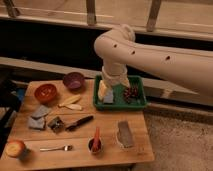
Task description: Wipe red bowl with brush
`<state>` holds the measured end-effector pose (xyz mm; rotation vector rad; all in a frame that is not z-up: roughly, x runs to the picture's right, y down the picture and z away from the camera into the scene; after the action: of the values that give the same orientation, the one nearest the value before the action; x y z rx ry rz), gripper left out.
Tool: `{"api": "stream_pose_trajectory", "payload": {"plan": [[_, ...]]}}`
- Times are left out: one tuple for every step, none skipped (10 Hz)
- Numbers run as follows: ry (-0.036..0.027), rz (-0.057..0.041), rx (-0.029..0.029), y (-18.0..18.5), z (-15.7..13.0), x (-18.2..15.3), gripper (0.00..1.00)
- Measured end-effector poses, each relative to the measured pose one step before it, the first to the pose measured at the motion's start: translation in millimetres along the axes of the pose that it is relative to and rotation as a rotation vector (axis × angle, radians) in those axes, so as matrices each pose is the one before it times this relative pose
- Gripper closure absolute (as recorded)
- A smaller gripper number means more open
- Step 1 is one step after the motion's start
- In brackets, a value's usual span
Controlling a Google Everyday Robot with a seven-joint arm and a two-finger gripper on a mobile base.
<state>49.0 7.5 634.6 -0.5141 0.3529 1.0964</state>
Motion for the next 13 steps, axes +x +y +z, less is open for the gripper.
{"api": "stream_pose_trajectory", "payload": {"plan": [[0.00062, 0.00490, 0.00306, -3.15, 0.24, 1.09, 0.20], [0.00050, -0.00115, -0.00047, 0.11, 0.49, 0.28, 0.20], [-0.00423, -0.01555, -0.00747, 4.05, 1.24, -1.94, 0.20], [0.00071, -0.02176, -0.01967, 7.23, 6.07, -1.61, 0.20], [-0.00015, -0.01828, -0.01569, 7.42, 5.87, -3.52, 0.20], [0.00412, -0.03412, -0.03448, 19.81, 13.02, -11.34, 0.20], [0.00414, -0.02526, -0.02741, 16.32, 12.06, -12.46, 0.20], [0.01045, -0.02825, -0.02536, 16.45, 15.84, -13.84, 0.20], [0.00759, -0.03315, -0.01895, 14.12, 13.70, -13.65, 0.20], [0.00575, -0.02995, -0.01404, 9.90, 10.49, -11.39, 0.20], [0.01075, -0.01704, -0.01672, 6.52, 10.93, -7.73, 0.20], [0.00464, 0.00099, -0.01245, 5.03, 12.64, -8.40, 0.20], [-0.00336, -0.00058, -0.00578, 5.73, 4.21, -5.06, 0.20]]}}
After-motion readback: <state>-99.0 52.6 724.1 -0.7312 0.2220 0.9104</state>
